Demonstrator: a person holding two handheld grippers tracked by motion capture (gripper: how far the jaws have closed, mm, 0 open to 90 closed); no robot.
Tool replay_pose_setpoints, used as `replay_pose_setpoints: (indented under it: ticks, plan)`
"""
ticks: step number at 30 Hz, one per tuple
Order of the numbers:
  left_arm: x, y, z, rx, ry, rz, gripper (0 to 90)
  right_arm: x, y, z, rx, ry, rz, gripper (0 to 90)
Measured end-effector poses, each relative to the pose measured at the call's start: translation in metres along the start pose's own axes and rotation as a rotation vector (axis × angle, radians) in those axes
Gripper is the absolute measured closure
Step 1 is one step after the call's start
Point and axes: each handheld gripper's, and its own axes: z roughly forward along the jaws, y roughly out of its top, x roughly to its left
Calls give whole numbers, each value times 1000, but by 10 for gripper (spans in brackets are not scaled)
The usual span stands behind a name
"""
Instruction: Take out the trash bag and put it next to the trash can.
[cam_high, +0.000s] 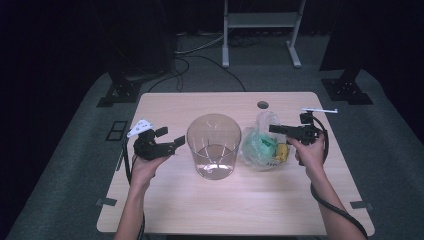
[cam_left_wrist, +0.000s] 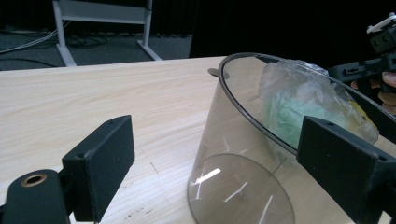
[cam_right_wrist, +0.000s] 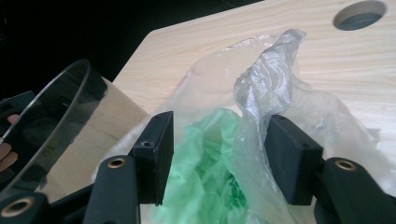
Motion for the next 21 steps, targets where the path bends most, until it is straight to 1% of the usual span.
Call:
replay_pose_setpoints:
  ticks: [7, 10, 21]
  plan:
    - [-1, 0, 0, -2, 0, 0, 103, -8, -2, -11, -18, -33, 6, 425]
    - [-1, 1, -1, -3, 0, 2, 103, -10, -2, -16, -30, -47, 2, 413]
    - [0, 1, -2, -3, 1, 2, 103, -19, -3, -30, -52, -64, 14, 380]
